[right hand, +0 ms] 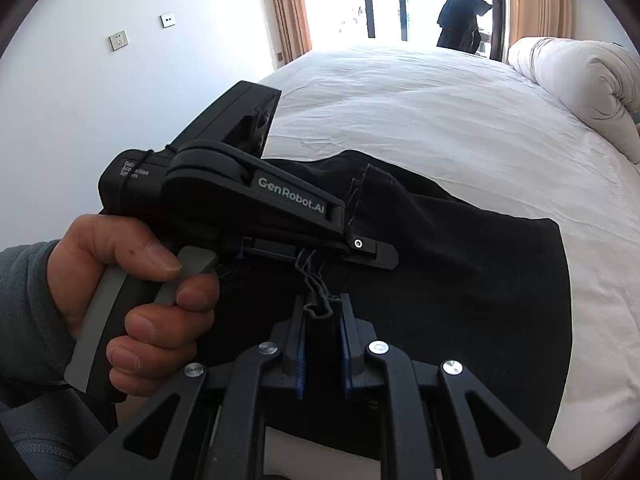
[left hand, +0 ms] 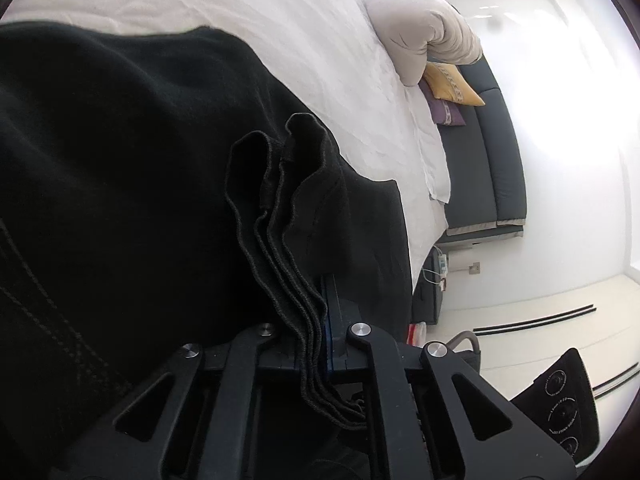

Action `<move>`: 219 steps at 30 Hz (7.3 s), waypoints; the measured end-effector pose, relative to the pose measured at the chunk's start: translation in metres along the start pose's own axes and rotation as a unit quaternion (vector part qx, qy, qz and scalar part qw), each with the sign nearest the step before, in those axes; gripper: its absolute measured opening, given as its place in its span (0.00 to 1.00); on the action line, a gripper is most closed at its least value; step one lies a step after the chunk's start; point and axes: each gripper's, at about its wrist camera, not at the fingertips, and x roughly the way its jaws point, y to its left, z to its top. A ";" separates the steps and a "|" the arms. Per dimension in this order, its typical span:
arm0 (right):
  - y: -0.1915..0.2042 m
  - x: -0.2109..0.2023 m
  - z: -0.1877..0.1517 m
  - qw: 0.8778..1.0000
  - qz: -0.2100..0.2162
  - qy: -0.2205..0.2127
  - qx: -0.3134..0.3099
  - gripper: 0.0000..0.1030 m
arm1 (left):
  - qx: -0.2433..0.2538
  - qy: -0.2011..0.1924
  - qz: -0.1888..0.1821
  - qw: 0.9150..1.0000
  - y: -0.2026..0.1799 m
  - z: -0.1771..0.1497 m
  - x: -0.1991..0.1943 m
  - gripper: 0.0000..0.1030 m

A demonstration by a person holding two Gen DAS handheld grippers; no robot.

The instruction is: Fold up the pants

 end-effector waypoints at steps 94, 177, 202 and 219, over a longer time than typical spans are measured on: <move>-0.225 0.030 -0.070 0.845 0.381 0.152 0.342 0.51 | 0.132 -0.003 0.126 0.983 -0.008 -0.080 -0.013 0.11; -0.191 0.061 0.053 0.873 0.389 0.095 0.277 0.99 | 0.324 -0.111 0.328 0.880 -0.167 -0.120 -0.006 0.10; -0.273 0.078 0.034 0.917 0.303 0.125 0.228 0.24 | 0.436 -0.013 0.338 0.834 -0.235 -0.123 0.141 0.11; -0.327 0.036 0.029 0.918 0.252 0.046 0.302 0.74 | 0.325 -0.100 0.181 0.923 -0.209 -0.113 0.013 0.71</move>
